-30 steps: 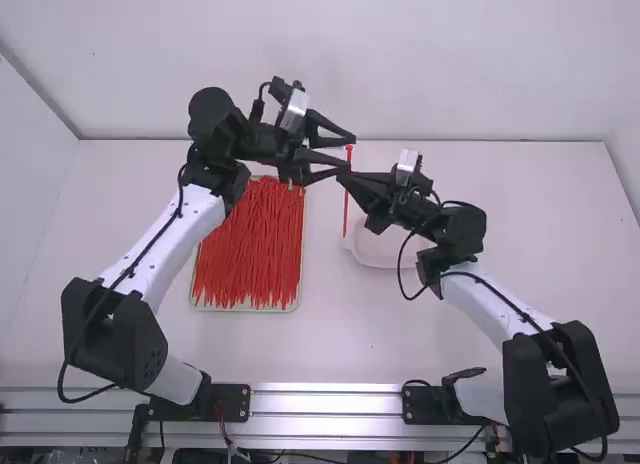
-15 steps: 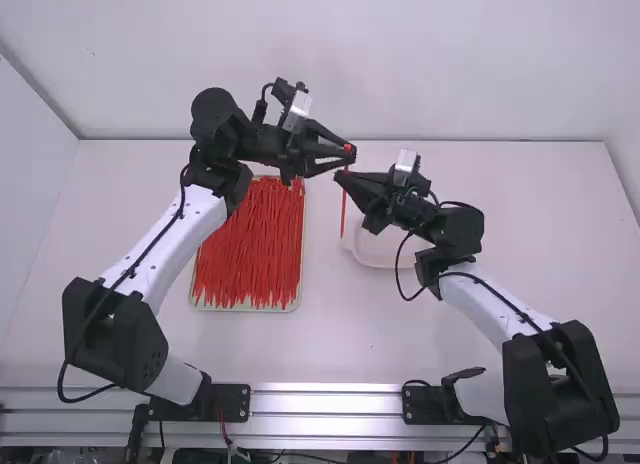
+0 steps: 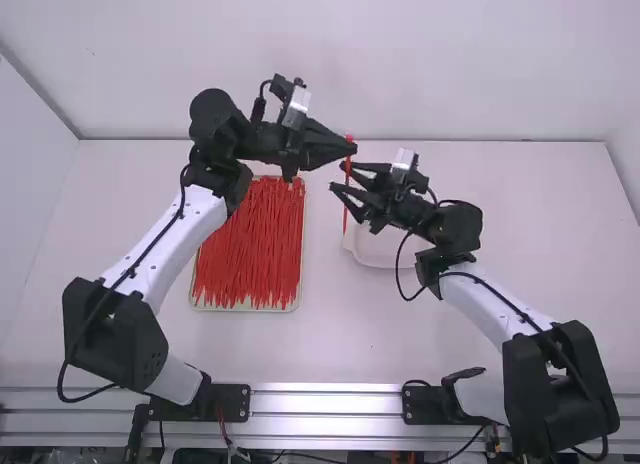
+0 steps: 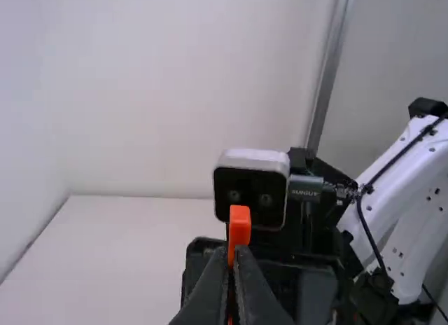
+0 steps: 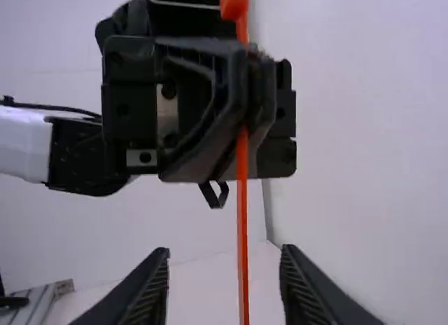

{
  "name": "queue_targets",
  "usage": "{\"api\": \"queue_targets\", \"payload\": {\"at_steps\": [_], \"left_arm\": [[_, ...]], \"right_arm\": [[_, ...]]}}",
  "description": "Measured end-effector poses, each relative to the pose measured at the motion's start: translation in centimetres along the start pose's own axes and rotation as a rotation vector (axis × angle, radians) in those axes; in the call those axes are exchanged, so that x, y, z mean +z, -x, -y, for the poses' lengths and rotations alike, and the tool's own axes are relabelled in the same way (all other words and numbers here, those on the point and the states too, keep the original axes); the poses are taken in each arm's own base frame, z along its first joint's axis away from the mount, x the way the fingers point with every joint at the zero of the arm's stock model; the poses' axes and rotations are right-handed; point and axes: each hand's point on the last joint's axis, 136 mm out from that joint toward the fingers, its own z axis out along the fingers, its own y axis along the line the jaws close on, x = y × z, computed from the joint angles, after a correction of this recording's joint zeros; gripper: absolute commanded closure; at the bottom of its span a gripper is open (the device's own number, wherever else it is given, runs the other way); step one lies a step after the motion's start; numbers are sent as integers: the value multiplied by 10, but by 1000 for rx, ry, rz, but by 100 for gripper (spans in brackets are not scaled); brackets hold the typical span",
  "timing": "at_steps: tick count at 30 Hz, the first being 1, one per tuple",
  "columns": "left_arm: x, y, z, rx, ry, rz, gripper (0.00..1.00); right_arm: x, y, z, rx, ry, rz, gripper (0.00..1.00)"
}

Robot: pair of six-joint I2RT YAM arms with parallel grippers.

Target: Fasten the cable tie

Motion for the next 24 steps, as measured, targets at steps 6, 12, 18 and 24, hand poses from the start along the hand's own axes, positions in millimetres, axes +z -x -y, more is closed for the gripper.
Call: {"api": "queue_targets", "payload": {"at_steps": [6,12,18,24], "left_arm": [[-13,15,-3,37,31,29,98],[-32,24,-19,-24,117,64,98],[-35,36,-21,-84,130,73,98],[-31,64,-14,-121,112,38,98]], "right_arm": [[-4,-9,10,38,-30,-35,36],[-5,-22,9,34,-15,-87,26],[-4,-28,6,7,0,-109,22],[-4,-29,3,-12,20,-116,21]]}}
